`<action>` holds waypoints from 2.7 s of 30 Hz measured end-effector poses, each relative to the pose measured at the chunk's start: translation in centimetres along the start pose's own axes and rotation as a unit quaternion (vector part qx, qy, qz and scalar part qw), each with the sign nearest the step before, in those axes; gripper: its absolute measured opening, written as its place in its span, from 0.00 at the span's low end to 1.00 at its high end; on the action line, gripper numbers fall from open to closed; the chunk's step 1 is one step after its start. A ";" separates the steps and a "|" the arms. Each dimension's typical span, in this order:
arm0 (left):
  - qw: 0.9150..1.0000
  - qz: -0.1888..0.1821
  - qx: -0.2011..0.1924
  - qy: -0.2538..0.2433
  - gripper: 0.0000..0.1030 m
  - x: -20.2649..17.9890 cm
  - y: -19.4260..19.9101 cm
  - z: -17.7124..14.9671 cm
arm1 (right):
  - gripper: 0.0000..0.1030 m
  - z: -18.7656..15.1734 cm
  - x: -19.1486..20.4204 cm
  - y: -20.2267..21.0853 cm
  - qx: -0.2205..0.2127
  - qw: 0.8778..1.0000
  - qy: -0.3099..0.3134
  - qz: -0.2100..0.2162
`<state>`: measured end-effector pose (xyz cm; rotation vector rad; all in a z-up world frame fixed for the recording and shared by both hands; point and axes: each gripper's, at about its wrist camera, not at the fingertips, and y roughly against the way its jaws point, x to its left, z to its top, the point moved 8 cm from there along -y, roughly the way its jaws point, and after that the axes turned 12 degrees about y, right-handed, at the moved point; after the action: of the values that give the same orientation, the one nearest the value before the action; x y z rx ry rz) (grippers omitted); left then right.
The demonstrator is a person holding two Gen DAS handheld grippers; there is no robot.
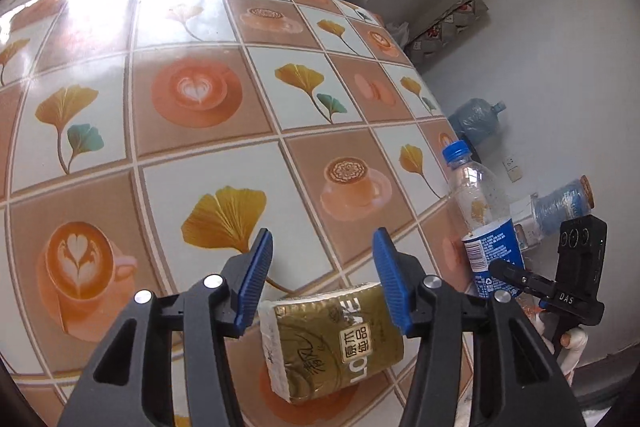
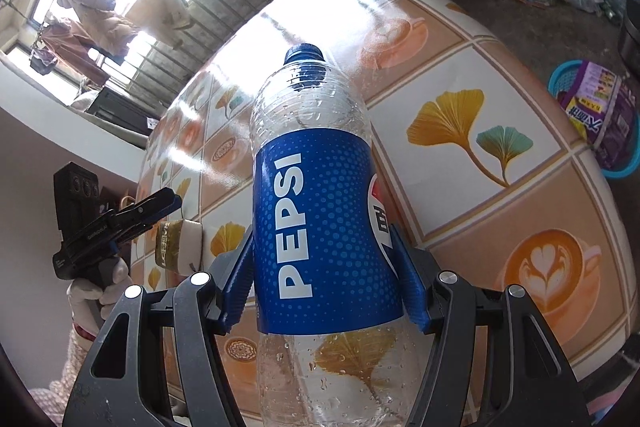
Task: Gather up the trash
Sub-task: 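Lift the gold tissue pack and Pepsi bottle off the table with both grippers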
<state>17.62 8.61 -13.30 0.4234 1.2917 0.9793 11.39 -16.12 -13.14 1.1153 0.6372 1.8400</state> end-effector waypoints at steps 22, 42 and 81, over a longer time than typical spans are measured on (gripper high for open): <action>0.979 0.150 -0.029 -0.137 0.62 -3.6 -1.0 -7.6 | 0.59 -0.1 -0.5 0.6 0.000 1.000 -0.019 0.005; 0.969 0.189 -0.065 -0.147 0.56 -4.7 -2.3 -6.9 | 0.55 0.2 1.3 0.8 0.003 0.995 0.074 -0.068; 0.960 0.215 -0.066 -0.170 0.52 -4.9 -2.7 -7.1 | 0.54 0.3 1.6 0.9 -0.003 0.996 0.068 -0.058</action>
<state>12.15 1.53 -14.30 0.7530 0.8309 1.2825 10.89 -15.17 -11.57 0.9350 0.7592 1.8273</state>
